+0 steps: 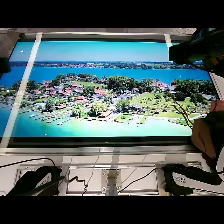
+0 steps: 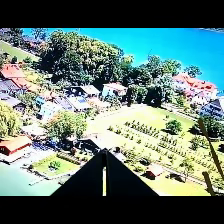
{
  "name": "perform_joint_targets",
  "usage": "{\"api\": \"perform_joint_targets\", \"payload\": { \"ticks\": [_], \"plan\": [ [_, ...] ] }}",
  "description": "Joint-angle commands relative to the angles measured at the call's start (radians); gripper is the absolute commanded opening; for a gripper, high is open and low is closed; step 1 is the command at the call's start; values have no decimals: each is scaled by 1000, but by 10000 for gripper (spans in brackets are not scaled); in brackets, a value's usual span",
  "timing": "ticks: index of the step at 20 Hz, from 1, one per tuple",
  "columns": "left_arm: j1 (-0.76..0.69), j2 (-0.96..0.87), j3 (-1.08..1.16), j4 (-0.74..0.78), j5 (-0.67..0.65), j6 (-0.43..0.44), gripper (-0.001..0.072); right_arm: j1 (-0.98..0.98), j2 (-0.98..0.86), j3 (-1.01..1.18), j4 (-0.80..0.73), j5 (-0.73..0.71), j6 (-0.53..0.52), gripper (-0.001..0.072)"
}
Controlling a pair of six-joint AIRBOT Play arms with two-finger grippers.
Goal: Fold the clothes and pants, and hang the long-sleeved shirts on hangers.
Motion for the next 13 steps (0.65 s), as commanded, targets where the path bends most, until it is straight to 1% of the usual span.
{"api": "perform_joint_targets", "payload": {
  "ticks": [1,2,13],
  "plan": [
    [53,-10,-14,-13,-23,-84,22,51,-1,0,-52,76,0,33],
    [53,-14,-13,-13,-22,-84,22,50,-1,0,-47,93,0,33],
    [53,-18,-14,-13,-23,-84,23,51,0,1,-41,93,0,34]
  ]
}}
